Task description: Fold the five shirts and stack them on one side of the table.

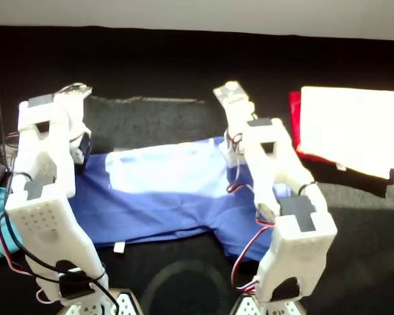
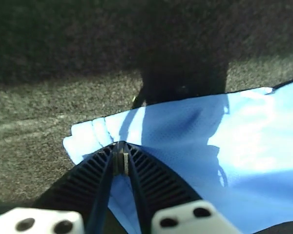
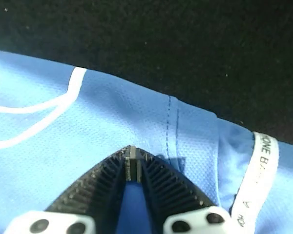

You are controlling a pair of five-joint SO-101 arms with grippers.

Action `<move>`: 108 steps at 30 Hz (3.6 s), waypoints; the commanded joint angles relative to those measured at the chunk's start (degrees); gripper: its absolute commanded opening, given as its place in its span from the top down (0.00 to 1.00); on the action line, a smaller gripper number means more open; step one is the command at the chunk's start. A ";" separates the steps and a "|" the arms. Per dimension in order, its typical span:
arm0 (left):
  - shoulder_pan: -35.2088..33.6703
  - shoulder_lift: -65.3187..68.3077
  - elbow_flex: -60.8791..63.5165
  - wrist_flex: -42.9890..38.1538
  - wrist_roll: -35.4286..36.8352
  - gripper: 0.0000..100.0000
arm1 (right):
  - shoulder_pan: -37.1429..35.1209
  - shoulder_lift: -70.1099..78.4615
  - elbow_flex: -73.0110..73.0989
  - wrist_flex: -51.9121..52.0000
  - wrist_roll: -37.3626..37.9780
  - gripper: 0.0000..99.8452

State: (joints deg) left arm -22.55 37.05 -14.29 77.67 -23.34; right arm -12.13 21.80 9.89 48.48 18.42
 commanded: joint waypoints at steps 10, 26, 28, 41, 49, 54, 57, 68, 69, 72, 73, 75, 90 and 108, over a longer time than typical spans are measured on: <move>2.15 34.59 -62.64 19.78 0.18 0.99 | 3.91 17.71 -27.74 3.03 -0.53 0.99; 2.59 25.89 -67.82 24.00 0.35 0.99 | 4.00 -0.48 -34.33 23.34 -0.62 0.99; 2.95 21.93 -62.55 24.00 0.35 0.99 | 4.09 -3.38 -34.33 25.71 -0.62 0.99; 4.88 -6.90 -17.63 22.42 3.25 0.99 | 4.09 -13.85 -34.33 37.14 -0.62 0.99; 4.97 -23.96 17.27 4.40 3.16 0.99 | 3.74 -14.29 -34.33 43.56 -0.62 0.99; 4.79 -34.77 39.16 -10.29 3.08 0.99 | 2.77 -17.98 -32.84 47.52 -0.62 0.99; 4.70 -39.08 48.40 -16.53 3.16 0.99 | 1.36 -24.66 -26.07 47.60 -0.62 0.99; 4.70 -43.12 61.14 -27.34 3.25 0.99 | 0.92 -46.29 30.11 17.27 -0.18 0.99; 4.70 -43.12 61.23 -27.34 3.34 0.99 | 0.92 -46.46 34.68 13.23 -0.18 0.99; 4.70 -42.51 61.32 -27.43 3.34 0.99 | 1.01 -46.46 44.26 4.09 -0.18 0.99; 4.70 -42.51 61.49 -27.52 3.34 0.99 | 1.10 -46.46 46.11 2.33 -0.18 0.99; 4.70 -42.59 62.55 -29.27 3.43 0.99 | 1.54 -46.55 47.87 1.45 -0.18 0.99; 4.79 -43.03 63.69 -30.59 3.43 0.99 | 15.78 -47.08 47.87 1.54 17.14 0.99; 4.88 -42.86 63.60 -30.59 3.43 0.99 | -0.04 -46.99 22.73 34.24 15.47 0.97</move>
State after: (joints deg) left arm -18.24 -5.85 49.01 47.87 -20.26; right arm -7.38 -23.03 35.74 78.55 34.68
